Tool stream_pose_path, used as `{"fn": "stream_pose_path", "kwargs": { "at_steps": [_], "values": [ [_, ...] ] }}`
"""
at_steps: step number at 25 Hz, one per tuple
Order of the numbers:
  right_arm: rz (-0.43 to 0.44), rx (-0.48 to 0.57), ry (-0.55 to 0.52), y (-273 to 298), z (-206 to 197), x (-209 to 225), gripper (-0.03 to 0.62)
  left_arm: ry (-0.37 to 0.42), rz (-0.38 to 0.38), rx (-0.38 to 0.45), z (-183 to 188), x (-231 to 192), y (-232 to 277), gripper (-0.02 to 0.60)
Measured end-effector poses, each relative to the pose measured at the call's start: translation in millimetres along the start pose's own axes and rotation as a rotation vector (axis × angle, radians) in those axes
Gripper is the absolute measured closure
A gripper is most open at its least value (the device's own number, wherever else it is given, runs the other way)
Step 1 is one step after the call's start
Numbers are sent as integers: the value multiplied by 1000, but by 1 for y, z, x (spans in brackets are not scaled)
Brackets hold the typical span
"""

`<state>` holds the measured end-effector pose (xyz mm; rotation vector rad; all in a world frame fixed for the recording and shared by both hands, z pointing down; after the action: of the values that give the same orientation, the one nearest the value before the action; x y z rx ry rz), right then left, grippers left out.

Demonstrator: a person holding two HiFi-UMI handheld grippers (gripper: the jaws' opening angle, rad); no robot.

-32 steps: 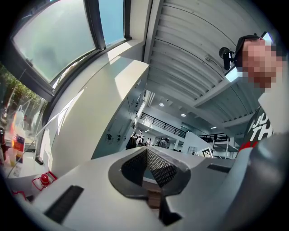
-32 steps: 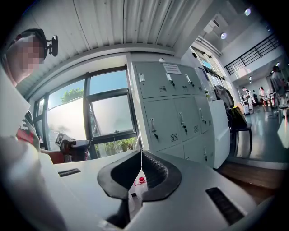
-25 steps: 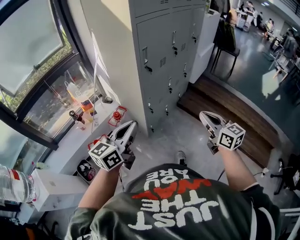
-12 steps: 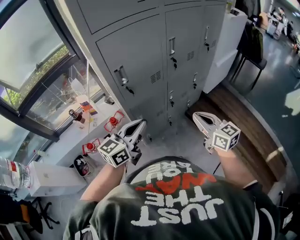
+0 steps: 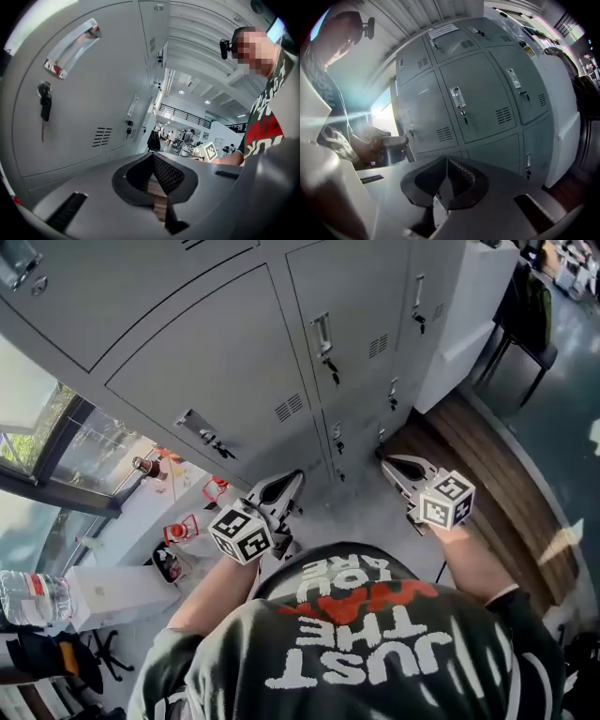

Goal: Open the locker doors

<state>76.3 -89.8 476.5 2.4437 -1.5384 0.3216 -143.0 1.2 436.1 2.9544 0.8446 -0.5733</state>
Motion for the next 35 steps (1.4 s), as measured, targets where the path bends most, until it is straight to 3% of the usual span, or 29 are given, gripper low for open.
{"fn": "stream_pose_path", "kwargs": {
  "at_steps": [9,15,19,26,35],
  "values": [
    [-161,-60,-52,79,-45,46,556,-38,-147,-129,-39,-65,46,581],
    [-182,-146,-80,122,-80,67,556,-70,-184,-245,-76,-83,61,581],
    [-171,-216,-99,148,-113,84,556,-58,-166,-280,-96,-94,72,581],
    [-164,-301,-102,179,-166,108,554,-33,-63,-324,-130,-122,77,581],
    [-164,-316,-110,179,-178,112,554,-31,-34,-360,-147,-119,60,581]
  ]
}}
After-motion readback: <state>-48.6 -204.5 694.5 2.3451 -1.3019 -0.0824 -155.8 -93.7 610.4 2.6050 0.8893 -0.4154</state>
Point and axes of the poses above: the fingertips, and each gripper's own axes: y forward along the fingers, x to its right, z out of its top, the point moved 4 cm from there along -y, backward along the fingers, and after that the axes turned 10 degrees about x, right-handed, at the moved point
